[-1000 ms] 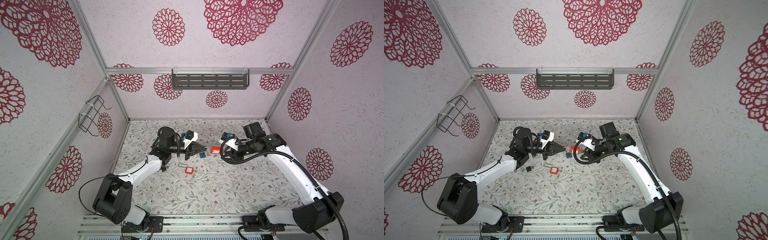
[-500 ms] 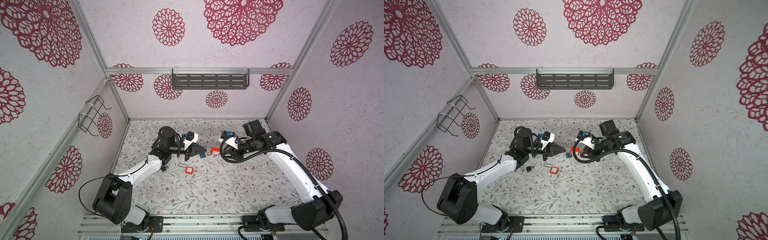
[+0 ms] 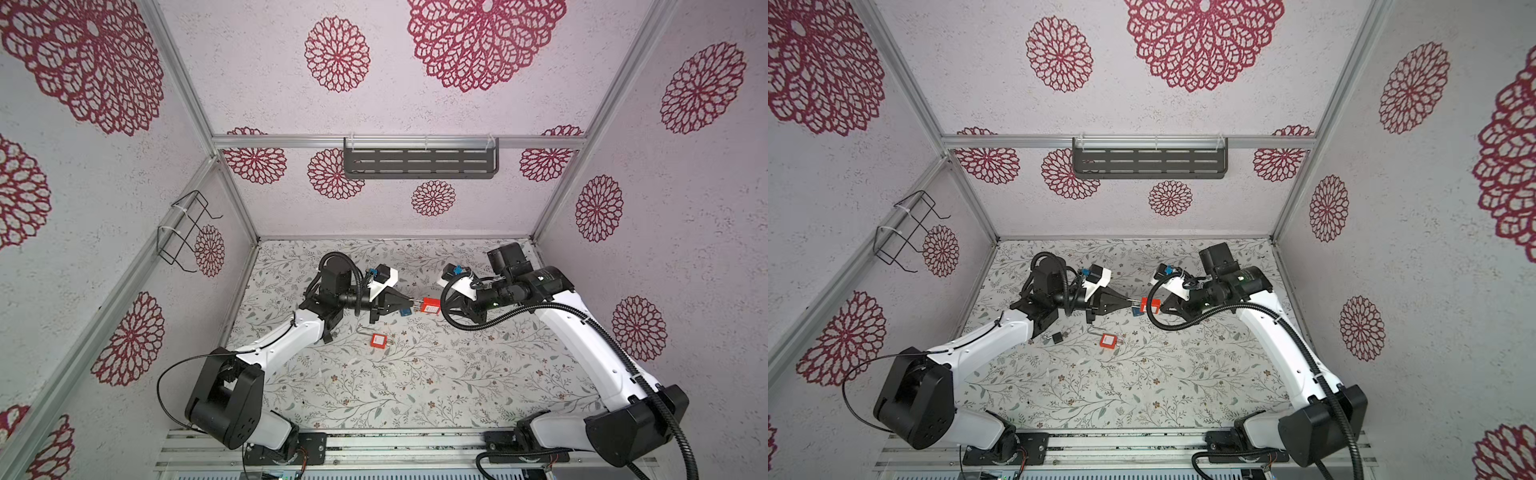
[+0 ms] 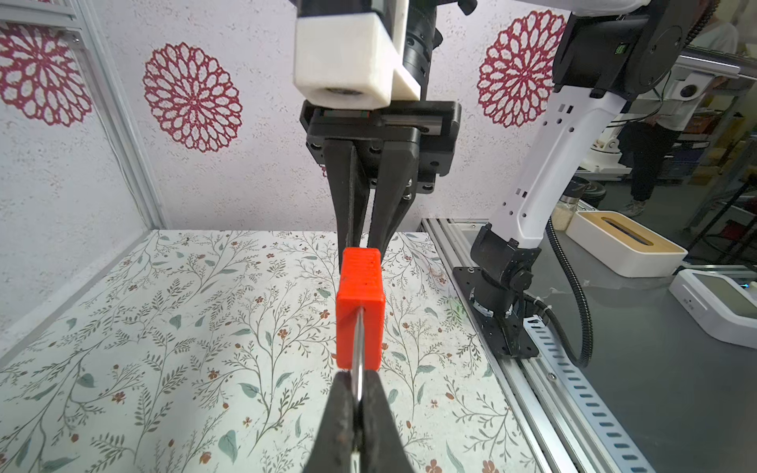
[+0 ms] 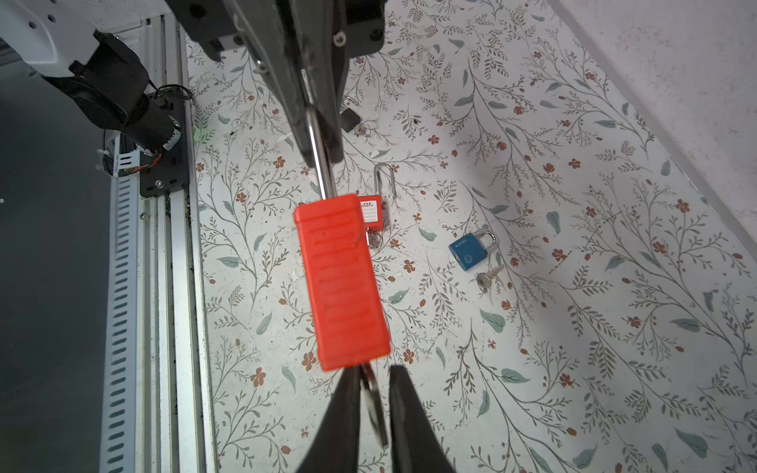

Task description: Lock with the key

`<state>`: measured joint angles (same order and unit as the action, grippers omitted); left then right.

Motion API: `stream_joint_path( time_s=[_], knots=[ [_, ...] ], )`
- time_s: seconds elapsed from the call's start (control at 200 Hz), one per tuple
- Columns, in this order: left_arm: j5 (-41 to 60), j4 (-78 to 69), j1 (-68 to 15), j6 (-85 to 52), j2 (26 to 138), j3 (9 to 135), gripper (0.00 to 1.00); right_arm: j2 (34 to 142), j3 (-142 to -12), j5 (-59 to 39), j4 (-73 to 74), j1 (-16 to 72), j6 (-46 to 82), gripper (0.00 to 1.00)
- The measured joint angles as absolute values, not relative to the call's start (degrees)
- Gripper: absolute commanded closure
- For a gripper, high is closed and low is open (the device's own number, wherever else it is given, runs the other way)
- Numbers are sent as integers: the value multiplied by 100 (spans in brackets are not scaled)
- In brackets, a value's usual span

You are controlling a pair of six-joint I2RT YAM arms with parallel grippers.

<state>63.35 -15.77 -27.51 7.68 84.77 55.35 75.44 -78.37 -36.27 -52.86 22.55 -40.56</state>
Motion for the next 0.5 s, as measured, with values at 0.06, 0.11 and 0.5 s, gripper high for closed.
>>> stream_joint_path(
  time_s=[0.06, 0.11, 0.5],
  knots=[
    [6337, -1570, -2751, 768, 8477, 5535, 100, 7432, -7719, -3625, -5155, 2255, -4060, 87],
    [6337, -1568, -2755, 768, 8477, 5535, 100, 7369, -7669, -3625, -5092, 2255, -4077, 88],
    [6320, -1553, -2759, 766, 8477, 5612, 100, 7279, -7625, -3621, -4974, 2255, -4261, 89]
  ],
)
